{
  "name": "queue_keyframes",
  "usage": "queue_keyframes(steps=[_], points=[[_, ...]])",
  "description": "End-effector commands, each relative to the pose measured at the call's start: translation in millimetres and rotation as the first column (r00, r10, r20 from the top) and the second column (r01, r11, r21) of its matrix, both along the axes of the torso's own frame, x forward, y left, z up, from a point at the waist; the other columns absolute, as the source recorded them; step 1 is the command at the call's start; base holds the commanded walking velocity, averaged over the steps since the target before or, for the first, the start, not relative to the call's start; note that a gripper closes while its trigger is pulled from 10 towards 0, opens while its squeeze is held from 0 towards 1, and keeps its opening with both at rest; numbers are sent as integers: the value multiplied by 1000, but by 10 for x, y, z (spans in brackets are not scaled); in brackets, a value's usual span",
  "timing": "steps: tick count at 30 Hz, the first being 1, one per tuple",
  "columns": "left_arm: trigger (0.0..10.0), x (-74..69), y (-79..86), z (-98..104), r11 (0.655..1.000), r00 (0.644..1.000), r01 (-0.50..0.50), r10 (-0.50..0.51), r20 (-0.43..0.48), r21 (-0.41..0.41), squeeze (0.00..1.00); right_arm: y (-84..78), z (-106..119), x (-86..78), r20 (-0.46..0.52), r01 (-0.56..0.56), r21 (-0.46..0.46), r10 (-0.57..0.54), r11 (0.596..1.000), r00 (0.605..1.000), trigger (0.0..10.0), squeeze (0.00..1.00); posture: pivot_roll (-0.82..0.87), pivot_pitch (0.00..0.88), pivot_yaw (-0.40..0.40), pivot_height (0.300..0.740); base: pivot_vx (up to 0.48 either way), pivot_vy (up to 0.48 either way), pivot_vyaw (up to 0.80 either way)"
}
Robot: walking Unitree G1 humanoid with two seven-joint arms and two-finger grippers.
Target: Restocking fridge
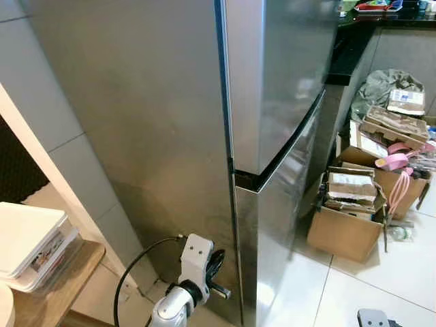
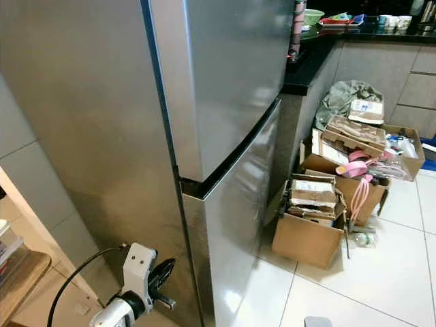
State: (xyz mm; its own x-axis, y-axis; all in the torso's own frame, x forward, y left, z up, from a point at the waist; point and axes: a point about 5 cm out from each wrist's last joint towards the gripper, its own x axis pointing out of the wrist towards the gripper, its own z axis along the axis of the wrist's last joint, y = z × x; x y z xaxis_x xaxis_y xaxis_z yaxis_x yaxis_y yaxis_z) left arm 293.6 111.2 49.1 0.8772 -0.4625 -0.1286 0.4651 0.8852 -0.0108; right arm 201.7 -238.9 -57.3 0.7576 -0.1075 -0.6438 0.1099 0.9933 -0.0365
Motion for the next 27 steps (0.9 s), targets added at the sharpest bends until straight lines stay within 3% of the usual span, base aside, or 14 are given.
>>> queue_keyframes(steps=[1, 16, 27], points=[[10000, 1, -12, -58, 1000, 1000, -14, 14, -24, 20, 0, -27, -5, -30, 3, 4, 4, -4, 1000, 1000, 10000, 0, -21, 106, 46, 740, 0, 0, 0], [10000, 276, -84, 100, 998, 999, -53, 53, 4, 44, 0, -105, 36, -23, 30, 10, -8, -10, 1000, 999, 10000, 0, -40, 201, 47, 740, 0, 0, 0], [10000, 357, -88, 149, 993, 995, -97, 96, 23, 59, 0, -127, 71, -10, 67, 7, -11, -7, 1000, 998, 10000, 0, -34, 248, 40, 740, 0, 0, 0]])
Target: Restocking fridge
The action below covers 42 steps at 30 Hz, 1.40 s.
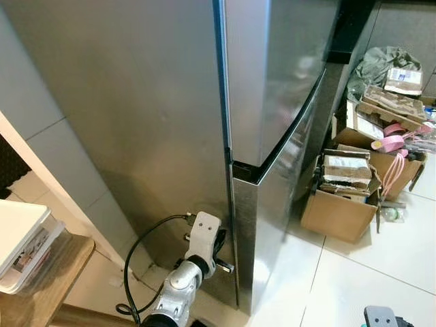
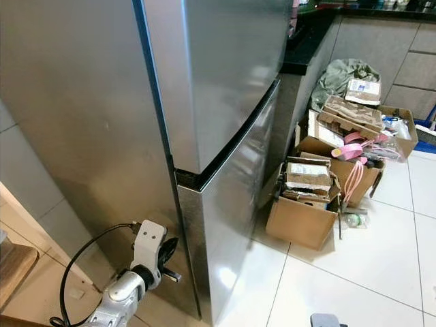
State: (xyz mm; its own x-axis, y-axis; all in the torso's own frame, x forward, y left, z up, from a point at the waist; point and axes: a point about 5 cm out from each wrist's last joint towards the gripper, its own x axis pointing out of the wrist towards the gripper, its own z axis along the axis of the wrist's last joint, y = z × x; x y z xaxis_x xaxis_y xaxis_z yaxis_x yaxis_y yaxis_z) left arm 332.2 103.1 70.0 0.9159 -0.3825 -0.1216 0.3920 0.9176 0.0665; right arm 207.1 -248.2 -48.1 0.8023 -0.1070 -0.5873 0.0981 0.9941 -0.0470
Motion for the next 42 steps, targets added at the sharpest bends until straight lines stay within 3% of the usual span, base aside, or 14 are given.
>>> queue_keyframes(steps=[1, 12, 15, 21, 24, 27, 28, 33, 42], points=[[10000, -28, -7, -59, 1000, 1000, -18, 18, -18, -8, 0, -34, -22, -64, -3, 21, 7, -21, 1000, 1000, 10000, 0, -34, 248, 40, 740, 0, 0, 0], [10000, 138, 54, 153, 992, 989, -123, 123, 79, -6, 0, -73, 45, -55, 66, 13, -7, -13, 1000, 998, 10000, 0, -32, 268, 44, 740, 0, 0, 0], [10000, 162, -13, 213, 994, 991, -93, 98, 86, -57, 0, -94, 60, -62, 80, 17, -14, -16, 1000, 997, 10000, 0, -34, 268, 48, 740, 0, 0, 0], [10000, 175, -136, 289, 996, 992, -42, 52, 119, -84, 0, -110, 76, -63, 94, 21, -22, -19, 1000, 995, 10000, 0, -37, 268, 53, 740, 0, 0, 0], [10000, 173, -213, 317, 995, 992, -6, 18, 127, -101, 0, -118, 82, -64, 98, 24, -24, -21, 999, 995, 10000, 0, -38, 267, 54, 740, 0, 0, 0], [10000, 111, -428, 353, 981, 982, 137, -117, 148, -134, 0, -131, 81, -75, 98, 27, -25, -24, 999, 995, 10000, 0, -38, 265, 55, 740, 0, 0, 0], [10000, 111, -428, 353, 981, 982, 137, -117, 148, -134, 0, -131, 81, -75, 98, 27, -25, -24, 999, 995, 10000, 0, -38, 265, 55, 740, 0, 0, 0], [10000, -33, -708, 382, 930, 933, 339, -312, 181, -143, 0, -153, 74, -78, 84, 33, -27, -31, 999, 996, 10000, 0, -37, 261, 58, 740, 0, 0, 0], [10000, -98, -834, 399, 897, 898, 422, -393, 200, -131, 0, -166, 72, -69, 74, 37, -28, -35, 999, 997, 10000, 0, -38, 257, 61, 740, 0, 0, 0]])
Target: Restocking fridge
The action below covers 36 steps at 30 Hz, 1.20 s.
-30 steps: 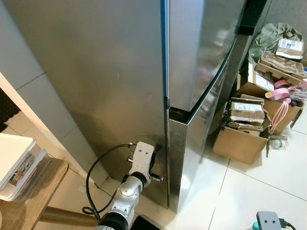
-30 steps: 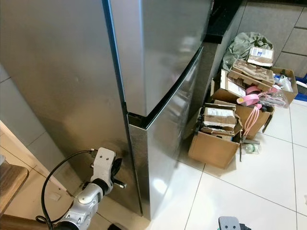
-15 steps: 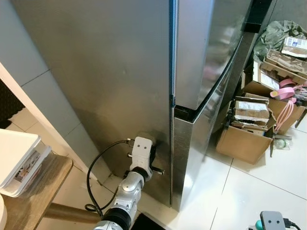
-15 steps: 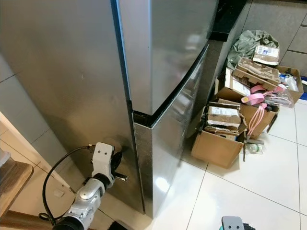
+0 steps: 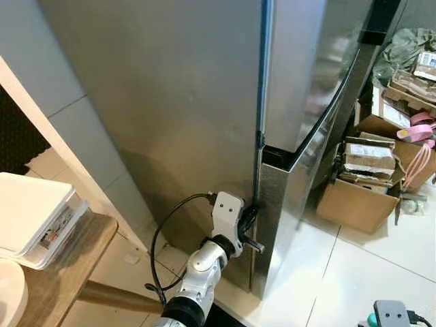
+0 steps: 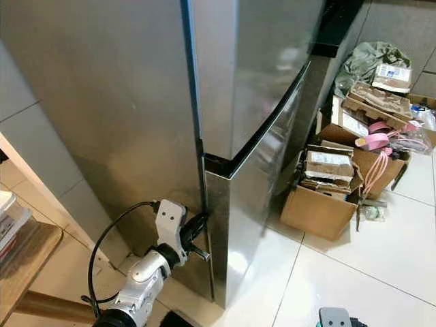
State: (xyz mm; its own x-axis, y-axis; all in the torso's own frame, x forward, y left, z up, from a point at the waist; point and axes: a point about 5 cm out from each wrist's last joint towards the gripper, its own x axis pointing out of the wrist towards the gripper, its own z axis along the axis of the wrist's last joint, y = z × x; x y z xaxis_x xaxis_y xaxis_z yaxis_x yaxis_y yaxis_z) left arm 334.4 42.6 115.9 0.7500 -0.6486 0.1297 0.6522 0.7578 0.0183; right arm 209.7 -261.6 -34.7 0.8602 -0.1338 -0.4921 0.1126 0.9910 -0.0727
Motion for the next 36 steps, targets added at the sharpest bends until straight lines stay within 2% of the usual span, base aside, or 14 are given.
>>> queue_keyframes(steps=[1, 11, 13, 16, 23, 34, 35, 36], points=[[10000, -107, -221, -58, 994, 994, 105, -105, -9, 14, 0, -34, -61, -92, -37, 30, 8, -29, 1000, 999, 10000, 0, -39, 257, 61, 740, 0, 0, 0], [10000, 0, -133, -26, 997, 997, 77, -76, -35, 30, 0, -39, -59, -94, -32, 36, 5, -36, 999, 999, 10000, 0, -48, 251, 72, 740, 0, 0, 0], [10000, 10, -132, -20, 996, 996, 80, -79, -39, 30, 51, -36, -57, -95, -27, 37, 4, -37, 999, 999, 10000, 0, -49, 251, 75, 740, 0, 0, 0], [10000, 27, -160, -3, 995, 996, 87, -85, -41, 40, 8, -35, -48, -92, -16, 38, 1, -38, 999, 999, 10000, 0, -51, 250, 77, 740, 0, 0, 0], [10000, 50, -188, 15, 995, 995, 89, -87, -41, 52, 0, -31, -39, -82, -9, 39, -5, -39, 999, 999, 10000, 0, -54, 248, 79, 740, 0, 0, 0], [10000, 155, -150, 100, 996, 992, 91, -92, -89, -20, 0, -18, -6, -55, 21, 36, -15, -36, 999, 999, 10000, 0, -59, 244, 88, 740, 0, 0, 0], [10000, 159, -150, 108, 995, 992, 93, -95, -89, -21, 24, -17, -4, -56, 25, 37, -16, -36, 999, 999, 10000, 0, -59, 244, 90, 740, 0, 0, 0], [10000, 162, -155, 114, 995, 991, 97, -98, -89, -23, 1000, -15, -2, -56, 28, 37, -16, -36, 999, 999, 10000, 0, -58, 244, 90, 740, 0, 0, 0]])
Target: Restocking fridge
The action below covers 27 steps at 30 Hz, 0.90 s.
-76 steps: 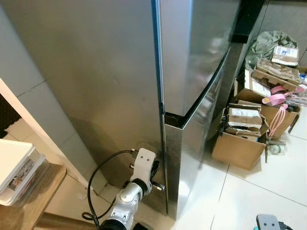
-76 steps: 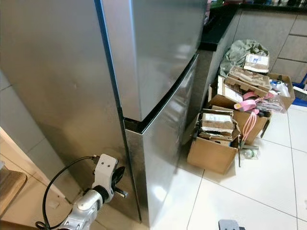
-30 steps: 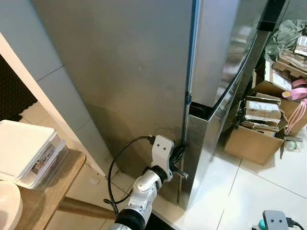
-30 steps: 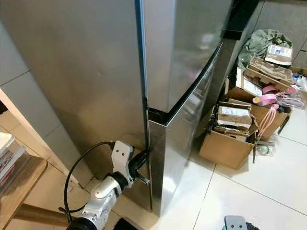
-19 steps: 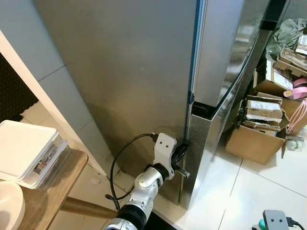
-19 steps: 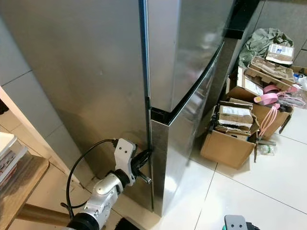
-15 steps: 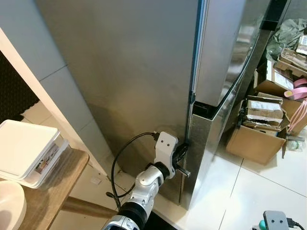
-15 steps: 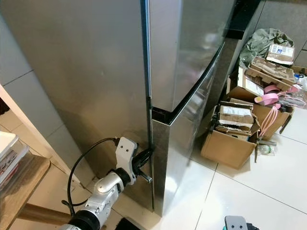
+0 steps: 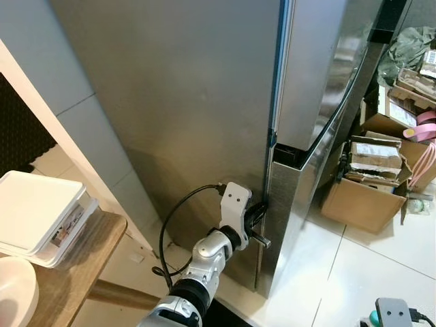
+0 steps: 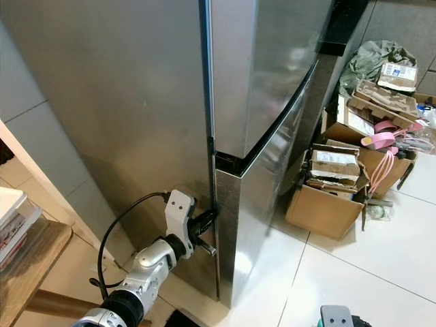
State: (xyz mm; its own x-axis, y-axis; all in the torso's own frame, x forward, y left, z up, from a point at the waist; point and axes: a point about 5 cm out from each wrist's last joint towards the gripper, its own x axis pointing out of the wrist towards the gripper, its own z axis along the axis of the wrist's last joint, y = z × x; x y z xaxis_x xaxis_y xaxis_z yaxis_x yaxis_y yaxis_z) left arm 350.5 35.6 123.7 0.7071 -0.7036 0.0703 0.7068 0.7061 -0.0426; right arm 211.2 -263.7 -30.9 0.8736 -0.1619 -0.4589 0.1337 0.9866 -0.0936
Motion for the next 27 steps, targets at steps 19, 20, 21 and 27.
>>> queue_keyframes(steps=[19, 20, 21, 27], points=[[10000, -340, -522, -41, 890, 888, 453, -455, -60, -54, 1000, 223, -249, -272, -144, -119, 136, 139, 983, 980, 10000, 0, -63, 236, 93, 740, 0, 0, 0], [10000, -340, -522, -41, 890, 888, 453, -455, -60, -54, 1000, 223, -249, -272, -144, -119, 136, 139, 983, 980, 10000, 0, -63, 236, 93, 740, 0, 0, 0], [10000, -340, -522, -41, 890, 888, 453, -455, -60, -54, 1000, 223, -249, -272, -144, -119, 136, 139, 983, 980, 10000, 0, -63, 236, 93, 740, 0, 0, 0], [10000, -605, -732, -58, 745, 740, 656, -667, -93, -125, 1000, 322, -290, -310, -161, -173, 174, 201, 969, 966, 10000, 0, -59, 232, 95, 740, 0, 0, 0]])
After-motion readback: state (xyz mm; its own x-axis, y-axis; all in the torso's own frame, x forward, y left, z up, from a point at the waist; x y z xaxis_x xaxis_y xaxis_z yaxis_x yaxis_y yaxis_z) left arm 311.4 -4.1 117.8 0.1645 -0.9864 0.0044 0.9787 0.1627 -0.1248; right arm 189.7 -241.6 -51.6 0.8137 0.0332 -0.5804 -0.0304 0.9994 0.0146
